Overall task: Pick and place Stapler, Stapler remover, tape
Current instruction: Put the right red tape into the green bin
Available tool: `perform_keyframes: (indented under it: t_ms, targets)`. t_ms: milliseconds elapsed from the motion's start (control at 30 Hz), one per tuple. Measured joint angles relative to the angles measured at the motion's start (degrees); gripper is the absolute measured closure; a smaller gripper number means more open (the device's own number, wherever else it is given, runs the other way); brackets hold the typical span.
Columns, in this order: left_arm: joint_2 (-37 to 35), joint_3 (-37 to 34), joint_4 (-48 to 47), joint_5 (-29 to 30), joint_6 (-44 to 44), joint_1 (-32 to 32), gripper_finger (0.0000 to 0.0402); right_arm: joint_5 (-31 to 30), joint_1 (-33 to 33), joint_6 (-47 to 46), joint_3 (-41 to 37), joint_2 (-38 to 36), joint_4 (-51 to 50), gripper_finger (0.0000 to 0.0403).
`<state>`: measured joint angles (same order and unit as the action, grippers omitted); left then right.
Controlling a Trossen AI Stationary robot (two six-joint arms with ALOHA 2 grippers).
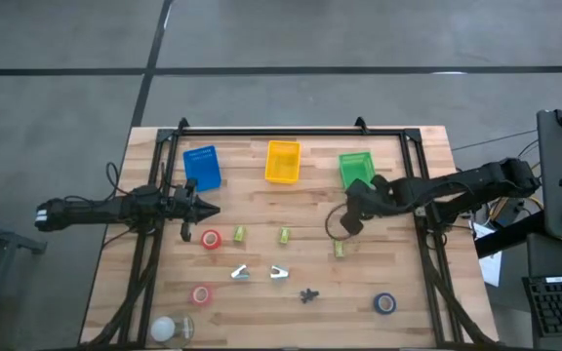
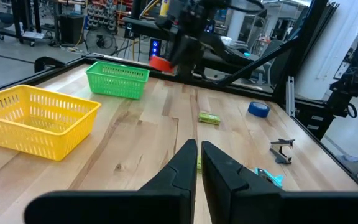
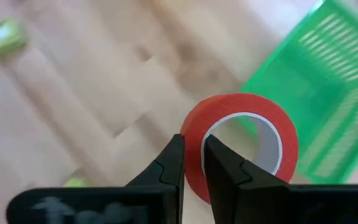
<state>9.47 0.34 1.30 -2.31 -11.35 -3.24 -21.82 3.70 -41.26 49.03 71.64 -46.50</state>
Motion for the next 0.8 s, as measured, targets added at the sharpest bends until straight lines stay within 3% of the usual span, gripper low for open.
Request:
perform_keyframes:
  t_ms: [200, 500, 800]
  targets:
    - [0.0, 0.0, -0.01, 0.0, 0.0, 0.0, 0.0376, 0.23, -11.67, 7.78, 0.35, 0.19, 0.46, 0.0365]
    - [-0.01, 0.0, -0.02, 0.0, 0.0, -0.01, 0.0376, 10.87, -30.38, 18.21, 0.22, 3.23, 7.89, 0.0364]
    - [-0.02, 0.0, -0.02, 0.0, 0.0, -0.01, 0.0376, 12.94, -35.06, 22.57, 0.33, 12.53, 11.64, 0.0364]
